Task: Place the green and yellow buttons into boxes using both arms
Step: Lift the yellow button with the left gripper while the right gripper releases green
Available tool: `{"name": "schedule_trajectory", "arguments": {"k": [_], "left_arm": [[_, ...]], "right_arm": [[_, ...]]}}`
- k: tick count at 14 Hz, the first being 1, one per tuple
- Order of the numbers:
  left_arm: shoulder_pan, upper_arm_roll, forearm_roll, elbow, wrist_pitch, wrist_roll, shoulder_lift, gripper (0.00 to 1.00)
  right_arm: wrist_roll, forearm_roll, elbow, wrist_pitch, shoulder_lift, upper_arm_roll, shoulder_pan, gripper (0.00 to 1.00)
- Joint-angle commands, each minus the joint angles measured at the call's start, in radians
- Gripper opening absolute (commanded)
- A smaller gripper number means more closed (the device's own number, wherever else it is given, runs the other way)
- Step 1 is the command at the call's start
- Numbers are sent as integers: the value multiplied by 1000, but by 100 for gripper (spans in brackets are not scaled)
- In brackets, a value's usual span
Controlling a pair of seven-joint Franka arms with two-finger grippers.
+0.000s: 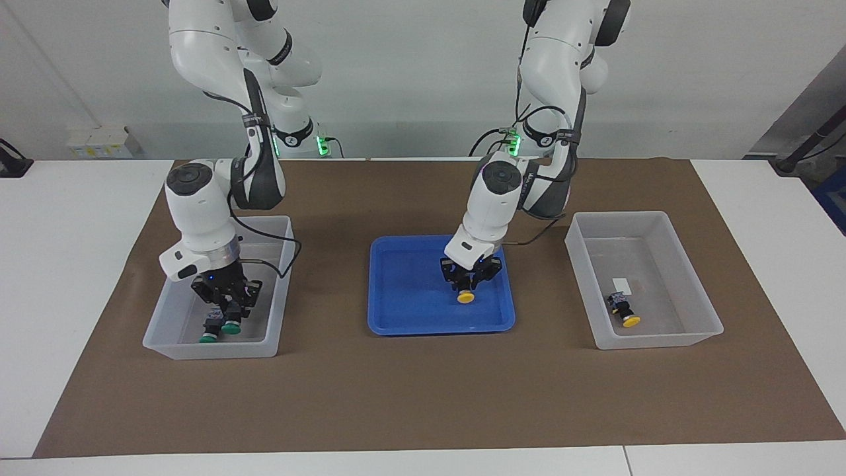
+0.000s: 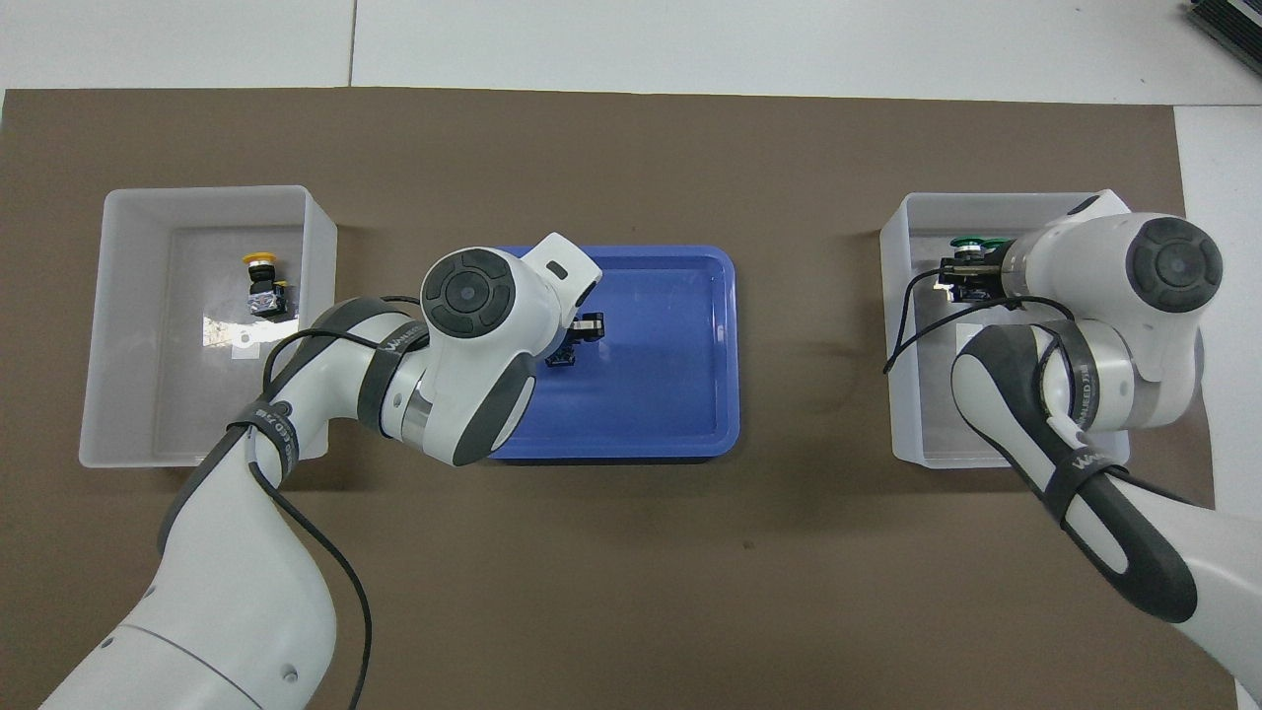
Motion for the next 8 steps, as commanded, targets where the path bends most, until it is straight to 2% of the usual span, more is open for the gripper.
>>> {"name": "schedule_trajectory", "arguments": {"k": [1,2,4,6,7,8], "left_arm": [[68,-2,-9,39,-116,36,-53,0],[91,-2,-10,50,-156,50,-78,0],[159,-7,-10,55,-222,82,-125,0],[214,-5,-13,98,-311,183,-140,0],[246,-4,-13,128,-360,246,-140,0],[283,-4,-13,151,-399,309,-140,0]], "right_arm": [[-52,27,-7,38,17,10,-13,0],[-66,27,-7,38,24,10,-13,10],[-66,27,-7,38,24,10,-11,45],[-68,27,-1,32,22,10,-8,60],[-66,27,0,21,13,10,-8,73],[-66,27,-1,15,1,10,-7,91]]}}
